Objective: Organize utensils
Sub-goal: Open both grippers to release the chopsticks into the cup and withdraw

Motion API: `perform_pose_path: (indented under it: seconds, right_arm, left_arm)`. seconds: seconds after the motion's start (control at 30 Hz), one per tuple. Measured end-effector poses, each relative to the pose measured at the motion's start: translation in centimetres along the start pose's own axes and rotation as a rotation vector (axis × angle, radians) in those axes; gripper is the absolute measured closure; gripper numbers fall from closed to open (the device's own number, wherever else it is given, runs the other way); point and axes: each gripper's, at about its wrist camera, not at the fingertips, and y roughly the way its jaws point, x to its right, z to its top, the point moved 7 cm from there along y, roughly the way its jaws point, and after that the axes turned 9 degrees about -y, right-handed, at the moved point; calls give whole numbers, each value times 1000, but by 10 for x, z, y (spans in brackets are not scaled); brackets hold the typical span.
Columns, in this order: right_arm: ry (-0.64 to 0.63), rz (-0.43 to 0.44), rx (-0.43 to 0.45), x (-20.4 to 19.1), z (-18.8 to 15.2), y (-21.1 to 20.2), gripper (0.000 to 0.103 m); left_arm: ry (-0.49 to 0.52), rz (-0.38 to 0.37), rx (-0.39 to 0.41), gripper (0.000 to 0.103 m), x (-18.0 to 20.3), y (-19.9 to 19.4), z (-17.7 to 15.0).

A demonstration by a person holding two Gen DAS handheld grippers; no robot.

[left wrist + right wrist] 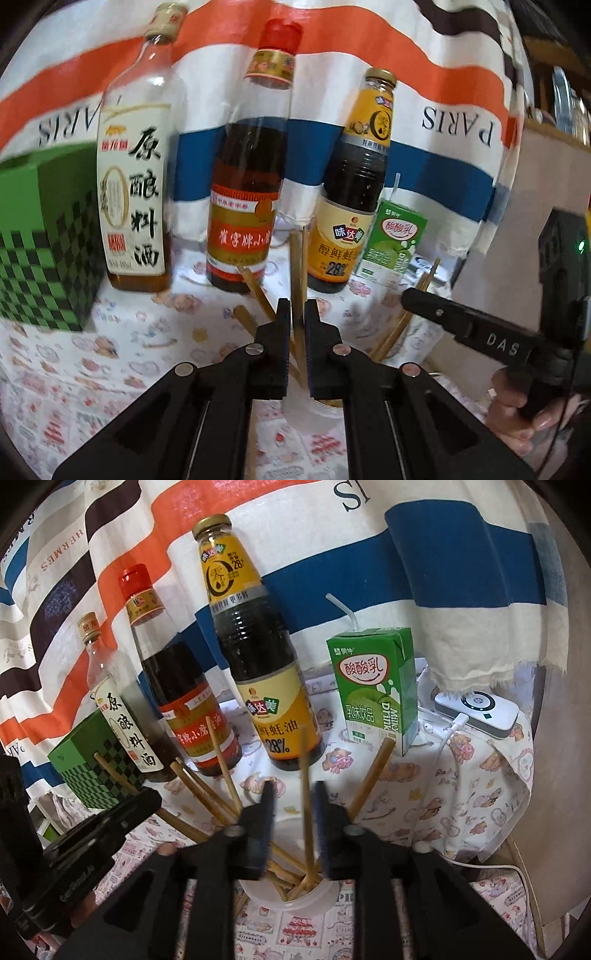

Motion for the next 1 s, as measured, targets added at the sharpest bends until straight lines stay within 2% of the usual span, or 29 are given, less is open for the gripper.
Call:
perform_pose_path:
  seconds: [0.03, 0.07, 0.1, 0.13, 0.17, 0.2, 0.27, 0.33, 0.5, 0.7, 0.77, 0.83, 0.9, 1.0]
  right_arm:
    - [-6, -4, -1, 0, 1, -1, 58]
    - [-14, -12, -7, -1, 1, -2, 54]
    - [-21, -16, -14, -2, 2, -3, 53]
    - [-29, -17, -25, -3, 2, -4, 48]
    - [-35, -17, -37, -5, 1, -5, 42]
    - [-44, -17, -48, -7, 1, -7, 40]
    - [-61, -20, -58, -12, 2, -10, 35]
    - [-76, -18, -62, -18, 2, -14, 31]
    - [-75, 22, -73, -34, 0, -24, 28]
    - [-86, 6, -60, -50, -5, -31, 25]
    - [-93, 5, -62, -56, -8, -31, 25]
    - [-98, 11, -76, -62, -13, -29, 24]
    - [-102, 26, -93, -68, -17, -27, 24]
    - [-102, 36, -116, -75, -26, -29, 24]
  left_arm:
    - [-10, 3, 6, 96, -2, -3, 2]
    - [-10, 8, 17, 91, -2, -8, 5]
    - [-3, 14, 38, 82, -3, -15, 8]
    - [5, 18, 60, 79, -3, -23, 12]
    - [11, 23, 80, 71, -4, -30, 15]
    - [15, 31, 103, 65, -6, -39, 19]
    - [12, 49, 131, 58, -13, -52, 24]
    - [1, 73, 146, 54, -21, -64, 27]
    - [-30, 130, 189, 34, -50, -88, 29]
    - [-36, 228, 199, 22, -81, -105, 20]
    - [-42, 254, 214, 22, -89, -114, 15]
    - [-17, 329, 254, 22, -95, -126, 8]
    - [-2, 345, 259, 22, -98, -136, 0]
    - [-43, 341, 244, 18, -108, -146, -12]
